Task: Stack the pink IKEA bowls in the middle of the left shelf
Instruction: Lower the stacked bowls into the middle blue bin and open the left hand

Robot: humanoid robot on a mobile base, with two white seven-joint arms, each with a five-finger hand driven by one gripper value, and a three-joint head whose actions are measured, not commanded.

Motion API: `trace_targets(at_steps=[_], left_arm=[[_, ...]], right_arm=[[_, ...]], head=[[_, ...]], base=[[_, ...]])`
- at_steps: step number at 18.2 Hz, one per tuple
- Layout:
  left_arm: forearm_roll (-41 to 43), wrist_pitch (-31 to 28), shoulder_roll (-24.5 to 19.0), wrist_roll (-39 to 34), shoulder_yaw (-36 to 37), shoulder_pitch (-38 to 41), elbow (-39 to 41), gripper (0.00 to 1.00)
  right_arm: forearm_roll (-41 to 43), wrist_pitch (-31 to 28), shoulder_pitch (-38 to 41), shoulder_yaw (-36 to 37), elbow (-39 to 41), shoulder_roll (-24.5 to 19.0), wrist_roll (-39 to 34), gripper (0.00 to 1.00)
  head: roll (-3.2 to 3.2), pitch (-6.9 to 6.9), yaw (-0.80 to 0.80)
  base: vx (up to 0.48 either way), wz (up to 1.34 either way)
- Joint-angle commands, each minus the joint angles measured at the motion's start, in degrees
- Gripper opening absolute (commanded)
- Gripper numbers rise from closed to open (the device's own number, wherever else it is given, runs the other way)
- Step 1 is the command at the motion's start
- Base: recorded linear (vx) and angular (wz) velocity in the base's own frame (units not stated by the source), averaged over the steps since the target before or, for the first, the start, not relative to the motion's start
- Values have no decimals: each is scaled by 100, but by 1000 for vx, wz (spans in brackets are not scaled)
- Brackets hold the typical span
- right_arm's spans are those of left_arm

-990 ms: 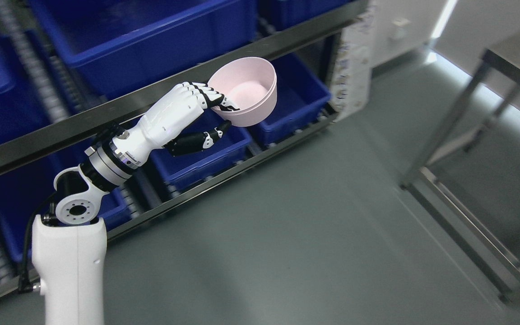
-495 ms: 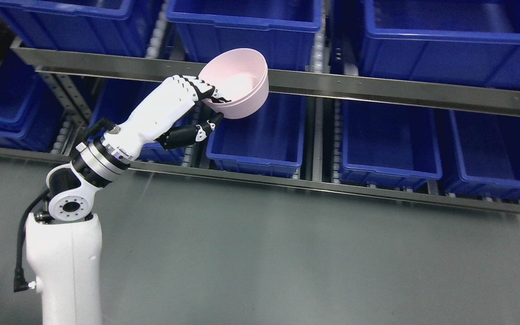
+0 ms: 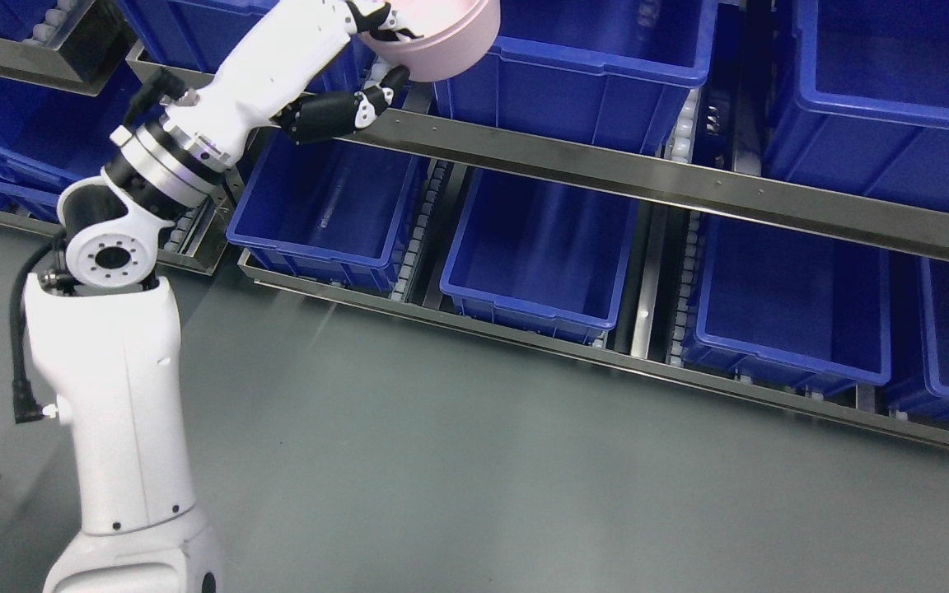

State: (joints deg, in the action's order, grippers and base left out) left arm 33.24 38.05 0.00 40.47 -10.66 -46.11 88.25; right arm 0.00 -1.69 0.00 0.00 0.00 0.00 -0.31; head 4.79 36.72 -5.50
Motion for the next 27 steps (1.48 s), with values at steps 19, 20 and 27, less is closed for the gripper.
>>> trace_targets(at_steps=[19, 20, 27], left_arm=[[1351, -588, -100, -74, 917, -1646, -2628, 4], [1447, -588, -100, -74, 917, -1647, -2725, 4], [1817, -1300, -1036, -276, 899, -1480, -2831, 4]], right_arm=[[0, -33, 167, 62, 193, 100, -4, 100], [0, -33, 167, 62, 193, 100, -4, 100], [0, -24, 167, 62, 193, 100, -4, 100]], head=[[0, 0, 0], [0, 0, 0], [0, 0, 0]], base=[[152, -136], [225, -221], [158, -121]])
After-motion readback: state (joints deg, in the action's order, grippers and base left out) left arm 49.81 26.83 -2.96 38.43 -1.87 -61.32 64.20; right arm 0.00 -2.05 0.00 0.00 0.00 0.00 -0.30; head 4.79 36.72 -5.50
